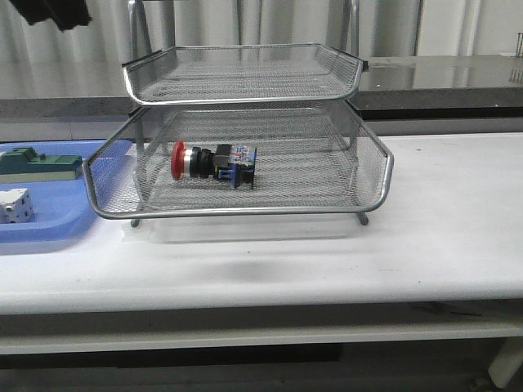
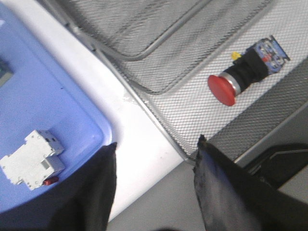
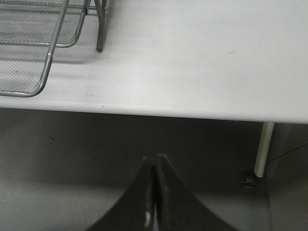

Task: Place button on rack with both arms
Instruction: 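Raise the left gripper away from the rack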

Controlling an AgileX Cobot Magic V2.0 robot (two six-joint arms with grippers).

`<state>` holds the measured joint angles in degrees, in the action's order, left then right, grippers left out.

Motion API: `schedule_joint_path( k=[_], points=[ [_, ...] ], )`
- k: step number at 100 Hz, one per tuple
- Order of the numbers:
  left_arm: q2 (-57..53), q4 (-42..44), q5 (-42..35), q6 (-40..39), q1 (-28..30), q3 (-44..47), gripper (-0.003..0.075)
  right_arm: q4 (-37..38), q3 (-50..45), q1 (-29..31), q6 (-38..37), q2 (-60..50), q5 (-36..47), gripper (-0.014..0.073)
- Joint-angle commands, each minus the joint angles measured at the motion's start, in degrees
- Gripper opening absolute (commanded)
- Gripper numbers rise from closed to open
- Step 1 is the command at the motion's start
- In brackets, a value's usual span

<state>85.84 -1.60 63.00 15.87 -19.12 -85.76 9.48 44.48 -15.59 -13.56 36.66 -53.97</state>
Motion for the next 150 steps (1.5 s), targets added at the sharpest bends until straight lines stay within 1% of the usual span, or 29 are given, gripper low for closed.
schedule_joint_path(
  k=[1,28,38,61,73,88,105,122,136,150],
  points=[
    [-6.5,-0.7,-7.5,-2.2,1.9,3.2,0.0353,1.4,1.4,0.2,-0.1,0.0,3.1,-0.0068],
    [-21.9,-0.8,-25.9,-5.9,6.2,21.9,0.0353,1.4,1.4,0.2,-0.1,0.0,3.1,-0.0068],
    [-27.8,-0.9,-32.2,-6.0,7.6,28.6,0.0353,1.4,1.4,0.2,-0.1,0.0,3.1,-0.0068],
    [-40.7,-1.0,-45.0,-7.4,10.9,42.4,0.0353,1.4,1.4,0.2,-0.1,0.0,3.1,-0.0068],
    [-47.3,-1.0,-50.3,-7.4,12.0,48.5,0.0353,1.4,1.4,0.2,-0.1,0.0,3.1,-0.0068],
    [-54.1,-1.3,-53.1,-7.5,12.8,54.4,0.0353,1.4,1.4,0.2,-0.1,0.0,3.1,-0.0068],
    [-60.5,-2.2,-54.1,-7.6,12.8,58.9,0.0353,1.4,1.4,0.2,-0.1,0.0,3.1,-0.0068],
    [-67.0,-3.9,-57.8,-7.6,12.8,63.2,0.0353,1.4,1.4,0.2,-0.1,0.0,3.1,-0.0068],
    [-70.0,-3.9,-58.9,-7.6,12.8,65.7,0.0353,1.4,1.4,0.2,-0.1,0.0,3.1,-0.0068],
    [-70.4,-3.9,-59.0,-7.6,12.8,66.5,0.0353,1.4,1.4,0.2,-0.1,0.0,3.1,-0.0068]
  ],
)
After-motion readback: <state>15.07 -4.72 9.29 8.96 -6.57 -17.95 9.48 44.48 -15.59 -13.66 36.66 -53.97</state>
